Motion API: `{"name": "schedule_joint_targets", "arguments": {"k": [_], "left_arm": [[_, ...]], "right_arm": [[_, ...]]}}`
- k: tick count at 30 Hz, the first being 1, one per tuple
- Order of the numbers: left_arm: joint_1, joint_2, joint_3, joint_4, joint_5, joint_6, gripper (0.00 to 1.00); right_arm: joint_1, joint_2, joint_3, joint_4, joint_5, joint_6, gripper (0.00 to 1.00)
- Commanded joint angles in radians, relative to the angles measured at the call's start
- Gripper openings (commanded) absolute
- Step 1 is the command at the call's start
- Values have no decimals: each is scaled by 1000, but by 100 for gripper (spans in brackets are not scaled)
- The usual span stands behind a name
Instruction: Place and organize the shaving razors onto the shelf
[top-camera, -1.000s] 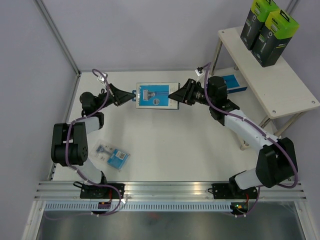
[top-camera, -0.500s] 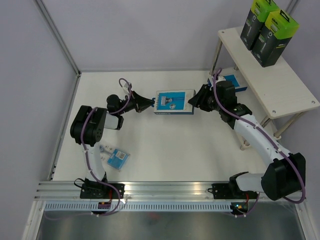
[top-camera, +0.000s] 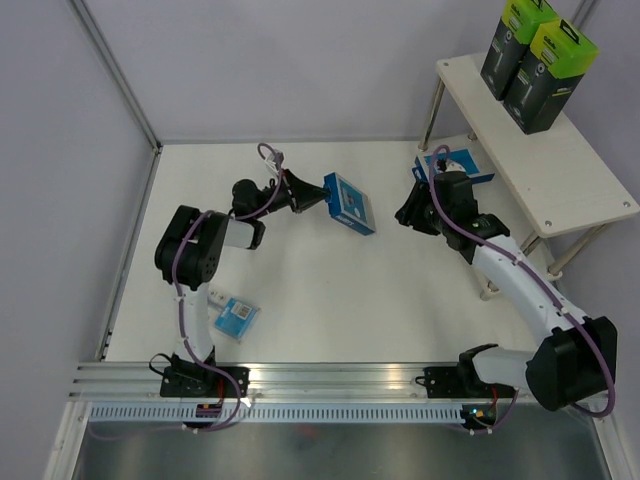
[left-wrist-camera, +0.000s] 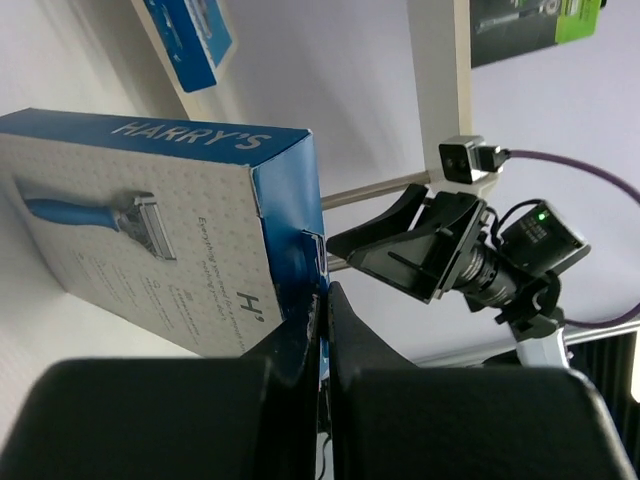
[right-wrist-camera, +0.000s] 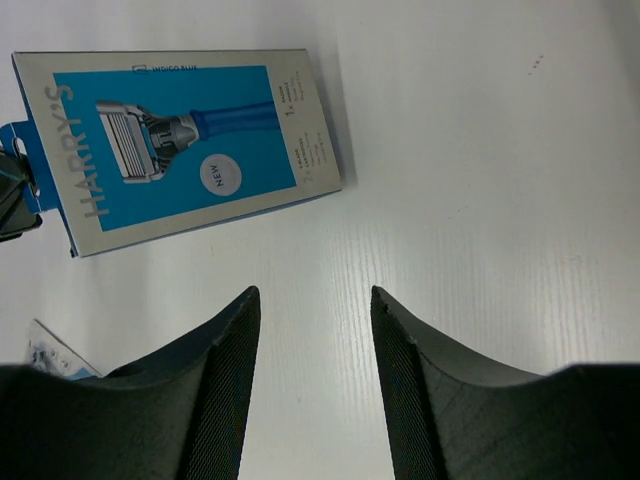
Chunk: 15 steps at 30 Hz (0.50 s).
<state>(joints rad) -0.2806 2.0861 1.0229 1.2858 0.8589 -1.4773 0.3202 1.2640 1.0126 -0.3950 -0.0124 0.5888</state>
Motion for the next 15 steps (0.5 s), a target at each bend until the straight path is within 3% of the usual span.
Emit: {"name": "schedule_joint_targets", "arguments": {"k": [1,6,15], "left_arm": [[-38,-27,68,100,-3,109,2],[-124,-132,143,-164,12,294,2],[-256,-149,324,-244,72,337,2]], "right_arm": [[-3,-63,69,-70,92,-37,55],[-3,-153,109,-116,164,-61,56],[-3,-284,135,-163,308,-60,61]]}}
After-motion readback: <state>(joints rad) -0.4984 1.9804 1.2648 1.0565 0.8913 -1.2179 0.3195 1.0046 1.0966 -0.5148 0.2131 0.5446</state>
